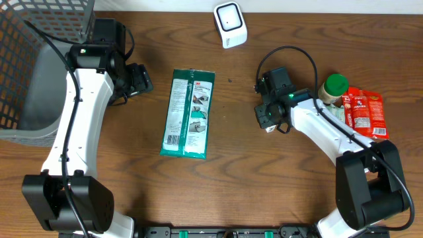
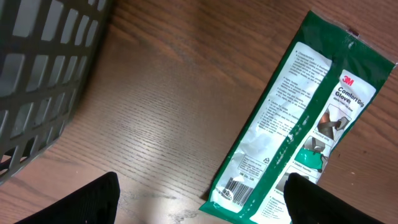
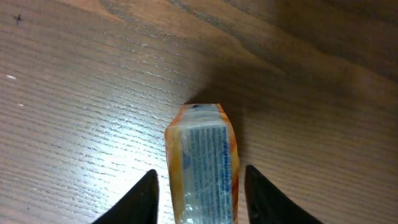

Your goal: Scan the item barcode

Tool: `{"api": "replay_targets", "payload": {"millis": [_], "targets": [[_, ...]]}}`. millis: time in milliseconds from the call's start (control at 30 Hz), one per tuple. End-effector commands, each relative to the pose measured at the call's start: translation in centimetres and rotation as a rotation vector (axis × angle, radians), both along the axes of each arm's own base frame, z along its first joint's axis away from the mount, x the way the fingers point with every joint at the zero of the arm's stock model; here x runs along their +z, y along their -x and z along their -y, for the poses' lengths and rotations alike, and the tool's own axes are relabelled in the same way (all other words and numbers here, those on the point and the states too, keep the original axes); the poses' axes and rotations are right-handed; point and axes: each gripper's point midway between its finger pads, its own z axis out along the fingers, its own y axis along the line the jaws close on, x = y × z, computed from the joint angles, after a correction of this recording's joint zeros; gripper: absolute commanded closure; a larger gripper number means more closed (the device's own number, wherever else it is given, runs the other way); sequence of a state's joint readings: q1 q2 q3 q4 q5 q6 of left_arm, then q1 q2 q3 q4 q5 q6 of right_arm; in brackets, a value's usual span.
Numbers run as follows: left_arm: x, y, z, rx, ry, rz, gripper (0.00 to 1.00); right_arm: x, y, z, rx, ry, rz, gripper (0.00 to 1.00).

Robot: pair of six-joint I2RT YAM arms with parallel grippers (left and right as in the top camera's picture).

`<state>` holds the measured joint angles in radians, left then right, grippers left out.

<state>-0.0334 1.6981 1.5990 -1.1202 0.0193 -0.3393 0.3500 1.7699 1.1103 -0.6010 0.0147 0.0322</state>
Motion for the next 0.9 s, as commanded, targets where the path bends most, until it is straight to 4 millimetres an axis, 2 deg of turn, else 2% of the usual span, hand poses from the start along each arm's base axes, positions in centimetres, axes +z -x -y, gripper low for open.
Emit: {"api": "replay_targets", "payload": {"millis": [0, 867], "targets": [[0.6, 0.1, -0.4, 0.002, -0.013, 0.014, 0.15, -0.5, 0.2, 0.2, 0.002, 0.015, -0.008, 0.62], [0.6, 0.1, -0.4, 0.002, -0.013, 0.014, 0.15, 1.0, 0.0, -0.3, 0.013, 0.016, -0.013, 0.64]]}}
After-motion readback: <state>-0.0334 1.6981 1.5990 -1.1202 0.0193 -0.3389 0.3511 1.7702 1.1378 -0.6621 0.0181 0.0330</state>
